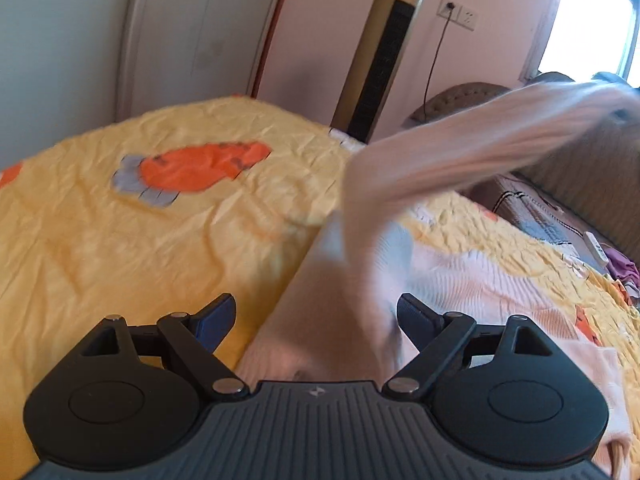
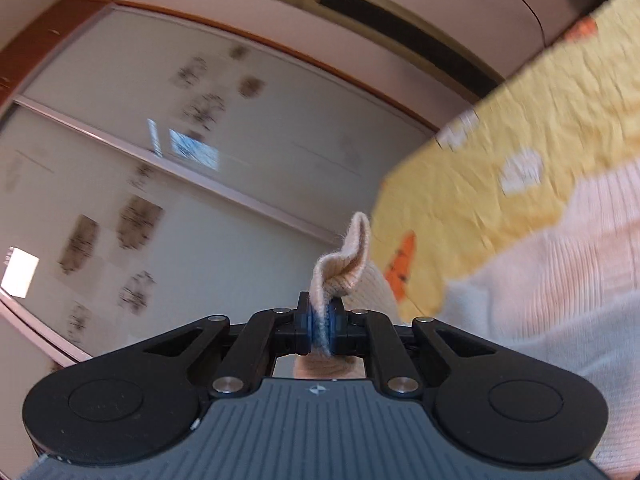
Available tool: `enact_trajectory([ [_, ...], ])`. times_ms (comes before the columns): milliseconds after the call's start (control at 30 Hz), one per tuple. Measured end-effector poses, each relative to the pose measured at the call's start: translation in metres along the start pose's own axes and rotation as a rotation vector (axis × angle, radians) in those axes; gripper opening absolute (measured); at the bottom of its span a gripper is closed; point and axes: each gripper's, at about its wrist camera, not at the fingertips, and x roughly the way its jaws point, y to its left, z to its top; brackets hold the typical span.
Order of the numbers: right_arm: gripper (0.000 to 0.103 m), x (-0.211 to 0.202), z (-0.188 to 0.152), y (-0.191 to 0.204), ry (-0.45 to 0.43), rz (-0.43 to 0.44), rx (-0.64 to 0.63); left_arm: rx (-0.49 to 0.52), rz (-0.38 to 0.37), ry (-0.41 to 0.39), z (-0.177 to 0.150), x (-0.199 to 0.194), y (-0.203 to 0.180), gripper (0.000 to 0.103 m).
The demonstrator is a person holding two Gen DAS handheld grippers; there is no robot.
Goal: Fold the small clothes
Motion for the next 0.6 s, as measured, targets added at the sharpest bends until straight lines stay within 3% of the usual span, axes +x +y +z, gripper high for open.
enact_trajectory([
  [100,0.013,-0.046,0.019,0.012,-0.088,0.055,-0.019,0.118,0.029,0.022,0.002,0.022,-0.023,0.088],
  [167,0.013,-0.081,0.026,0.010,-0.152,0.060,-0.025,0.144,0.012,0.049,-0.002,0.027,-0.030,0.088],
  [300,0.013,-0.156,0.030,-0.030,-0.302,0.002,0.043,0.117,-0.028,0.068,-0.012,0.013,-0.029,0.088],
  [400,0.013,-0.187,0.027,-0.066,-0.355,-0.030,0.121,0.078,-0.052,0.080,-0.018,0.001,-0.023,0.088],
  [500,0.013,-0.187,0.020,-0.090,-0.347,-0.061,0.156,0.144,0.033,0.058,-0.021,0.007,-0.024,0.089],
  [600,0.013,-0.180,0.016,-0.096,-0.332,-0.049,0.160,0.144,0.122,0.028,-0.017,0.015,-0.021,0.089],
])
